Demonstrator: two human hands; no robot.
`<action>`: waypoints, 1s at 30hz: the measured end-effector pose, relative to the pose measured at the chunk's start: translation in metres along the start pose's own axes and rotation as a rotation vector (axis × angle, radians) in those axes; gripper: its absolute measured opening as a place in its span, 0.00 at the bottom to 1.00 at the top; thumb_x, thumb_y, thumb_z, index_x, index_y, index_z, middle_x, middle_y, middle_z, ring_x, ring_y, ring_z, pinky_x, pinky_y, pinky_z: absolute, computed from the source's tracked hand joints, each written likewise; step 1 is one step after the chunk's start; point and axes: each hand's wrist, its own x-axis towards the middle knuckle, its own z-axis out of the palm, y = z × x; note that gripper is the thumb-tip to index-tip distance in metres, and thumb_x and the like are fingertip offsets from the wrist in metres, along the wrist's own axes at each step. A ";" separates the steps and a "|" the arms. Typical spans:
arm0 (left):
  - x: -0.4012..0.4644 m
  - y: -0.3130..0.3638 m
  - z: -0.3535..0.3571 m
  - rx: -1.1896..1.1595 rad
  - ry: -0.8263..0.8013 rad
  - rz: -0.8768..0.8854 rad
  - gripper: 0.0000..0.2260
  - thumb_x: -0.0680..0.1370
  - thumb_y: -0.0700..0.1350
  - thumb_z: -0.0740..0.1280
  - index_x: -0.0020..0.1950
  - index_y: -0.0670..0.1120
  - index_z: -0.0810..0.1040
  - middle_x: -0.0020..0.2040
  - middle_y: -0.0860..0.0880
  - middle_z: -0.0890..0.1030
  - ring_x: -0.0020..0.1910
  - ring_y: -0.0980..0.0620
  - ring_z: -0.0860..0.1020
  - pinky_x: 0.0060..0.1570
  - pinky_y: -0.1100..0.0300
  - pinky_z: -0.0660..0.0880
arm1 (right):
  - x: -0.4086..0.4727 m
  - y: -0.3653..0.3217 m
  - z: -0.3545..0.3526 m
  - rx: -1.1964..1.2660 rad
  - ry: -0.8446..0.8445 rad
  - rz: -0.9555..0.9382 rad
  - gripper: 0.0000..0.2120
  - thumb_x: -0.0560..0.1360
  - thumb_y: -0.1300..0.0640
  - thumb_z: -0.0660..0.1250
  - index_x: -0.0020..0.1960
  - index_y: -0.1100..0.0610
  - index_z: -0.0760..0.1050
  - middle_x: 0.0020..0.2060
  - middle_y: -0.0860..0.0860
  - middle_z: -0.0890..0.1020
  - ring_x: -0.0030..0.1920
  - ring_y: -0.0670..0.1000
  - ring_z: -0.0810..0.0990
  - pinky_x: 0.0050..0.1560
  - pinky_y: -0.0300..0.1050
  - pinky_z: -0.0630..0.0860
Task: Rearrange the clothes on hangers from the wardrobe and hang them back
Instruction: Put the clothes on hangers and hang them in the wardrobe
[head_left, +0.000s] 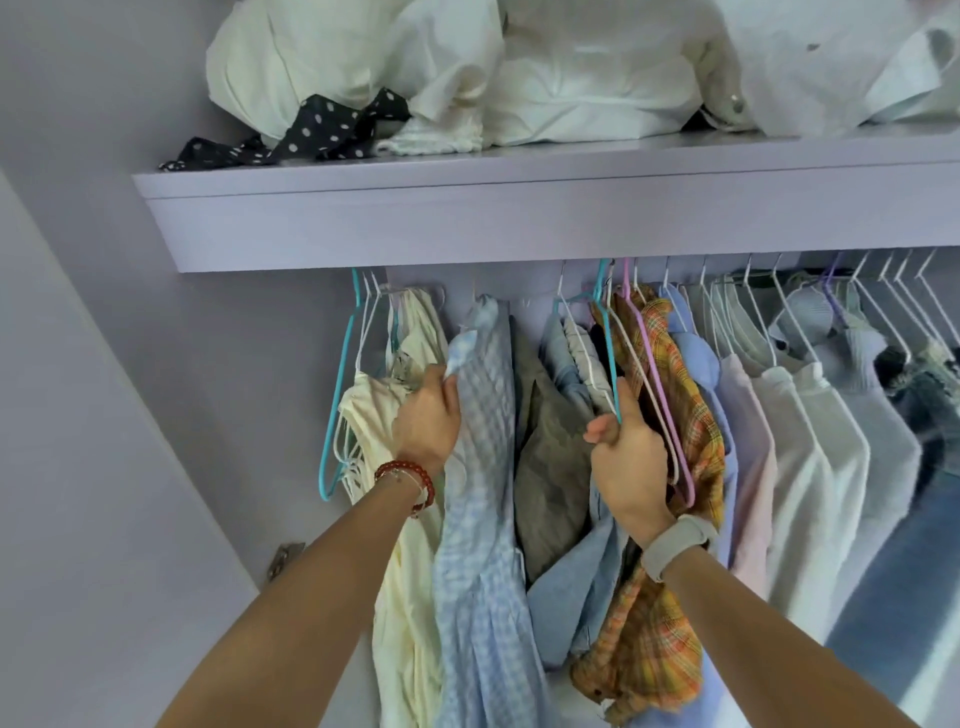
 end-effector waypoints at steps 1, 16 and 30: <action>0.000 -0.004 -0.002 -0.010 0.019 -0.032 0.13 0.82 0.46 0.52 0.58 0.38 0.69 0.41 0.36 0.80 0.40 0.35 0.78 0.33 0.55 0.65 | 0.000 0.001 0.004 0.016 -0.005 0.000 0.33 0.70 0.73 0.57 0.73 0.59 0.56 0.40 0.49 0.78 0.45 0.56 0.80 0.48 0.54 0.77; -0.009 -0.011 -0.020 0.125 0.140 -0.088 0.20 0.79 0.42 0.59 0.70 0.39 0.64 0.62 0.37 0.69 0.56 0.36 0.72 0.48 0.45 0.71 | -0.009 -0.017 0.018 0.088 -0.221 -0.034 0.24 0.79 0.60 0.54 0.74 0.56 0.54 0.46 0.52 0.79 0.45 0.56 0.80 0.45 0.47 0.75; -0.053 0.087 0.042 -0.460 -0.338 -0.118 0.24 0.78 0.50 0.63 0.70 0.41 0.64 0.58 0.47 0.77 0.63 0.47 0.73 0.55 0.65 0.67 | -0.012 0.012 -0.021 -0.297 0.102 -0.091 0.23 0.73 0.60 0.56 0.64 0.71 0.68 0.58 0.68 0.75 0.56 0.69 0.73 0.59 0.59 0.68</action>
